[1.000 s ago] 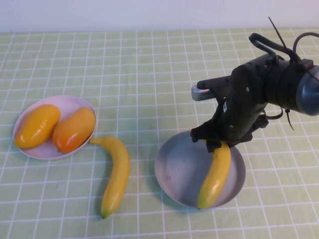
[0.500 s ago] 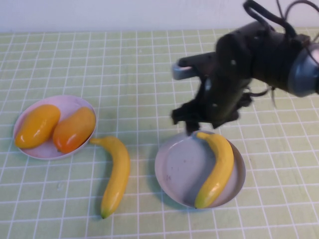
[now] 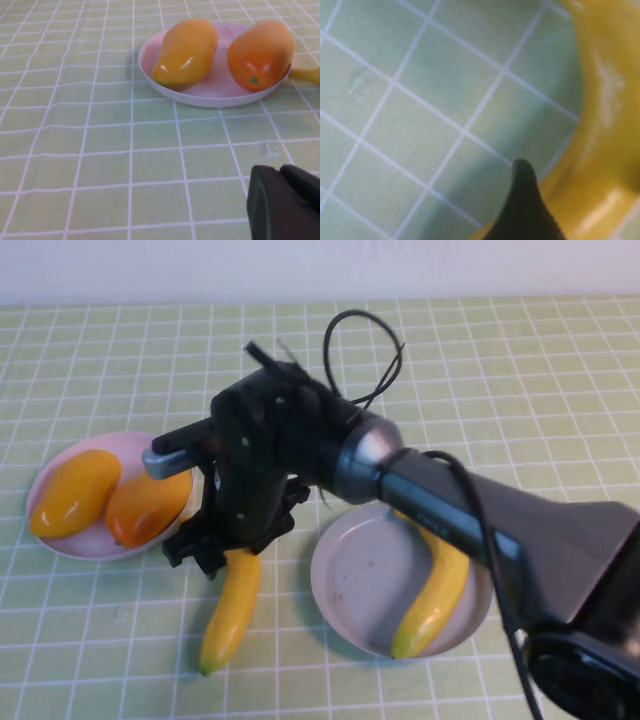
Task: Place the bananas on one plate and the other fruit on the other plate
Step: Put another type of fruit in the right plate
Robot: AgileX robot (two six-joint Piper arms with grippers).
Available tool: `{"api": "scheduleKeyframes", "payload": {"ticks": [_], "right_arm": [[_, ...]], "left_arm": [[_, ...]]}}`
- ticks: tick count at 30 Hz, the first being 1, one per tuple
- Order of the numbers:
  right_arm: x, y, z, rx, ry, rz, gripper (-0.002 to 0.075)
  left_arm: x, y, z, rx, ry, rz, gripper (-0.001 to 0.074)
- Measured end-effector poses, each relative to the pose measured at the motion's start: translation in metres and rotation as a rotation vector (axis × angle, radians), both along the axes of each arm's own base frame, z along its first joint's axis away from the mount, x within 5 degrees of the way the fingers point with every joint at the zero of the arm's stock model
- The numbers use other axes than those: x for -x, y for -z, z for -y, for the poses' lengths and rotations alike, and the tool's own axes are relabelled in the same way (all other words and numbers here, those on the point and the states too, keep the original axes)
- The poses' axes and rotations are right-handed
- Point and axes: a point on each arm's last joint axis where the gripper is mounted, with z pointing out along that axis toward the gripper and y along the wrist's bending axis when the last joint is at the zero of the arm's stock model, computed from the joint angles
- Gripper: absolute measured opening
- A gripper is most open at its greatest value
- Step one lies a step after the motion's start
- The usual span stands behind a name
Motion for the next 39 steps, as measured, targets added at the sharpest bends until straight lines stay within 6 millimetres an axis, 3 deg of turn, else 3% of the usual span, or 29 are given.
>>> {"api": "scheduleKeyframes", "payload": {"ticks": [4, 8, 13, 16, 19, 22, 27, 30, 34, 39], "right_arm": [[-0.009, 0.008, -0.01, 0.013, -0.007, 0.031, 0.0437], [-0.013, 0.029, -0.014, 0.042, -0.008, 0.015, 0.0437], [-0.014, 0.03, -0.015, 0.043, -0.01, 0.017, 0.0388], [-0.014, 0.03, -0.015, 0.043, -0.01, 0.017, 0.0312], [-0.014, 0.028, -0.014, 0.041, -0.01, 0.019, 0.0307], [-0.012, 0.006, -0.01, 0.022, -0.009, 0.052, 0.0307], [-0.017, -0.068, 0.021, -0.065, 0.105, 0.159, 0.0307], [-0.024, -0.093, 0.05, -0.083, 0.206, 0.172, 0.0307], [-0.027, -0.081, 0.09, -0.004, 0.347, 0.096, 0.0307], [-0.014, -0.052, 0.125, 0.096, 0.472, -0.021, 0.0307]], "left_arm": [[0.0, 0.0, 0.0, 0.0, 0.0, 0.0, 0.0002], [0.0, 0.0, 0.0, 0.0, 0.0, 0.0, 0.0002], [0.0, 0.0, 0.0, 0.0, 0.0, 0.0, 0.0002], [0.0, 0.0, 0.0, 0.0, 0.0, 0.0, 0.0002], [0.0, 0.0, 0.0, 0.0, 0.0, 0.0, 0.0002], [0.0, 0.0, 0.0, 0.0, 0.0, 0.0, 0.0002], [0.0, 0.0, 0.0, 0.0, 0.0, 0.0, 0.0002], [0.0, 0.0, 0.0, 0.0, 0.0, 0.0, 0.0002], [0.0, 0.0, 0.0, 0.0, 0.0, 0.0, 0.0002], [0.0, 0.0, 0.0, 0.0, 0.0, 0.0, 0.0002]]}}
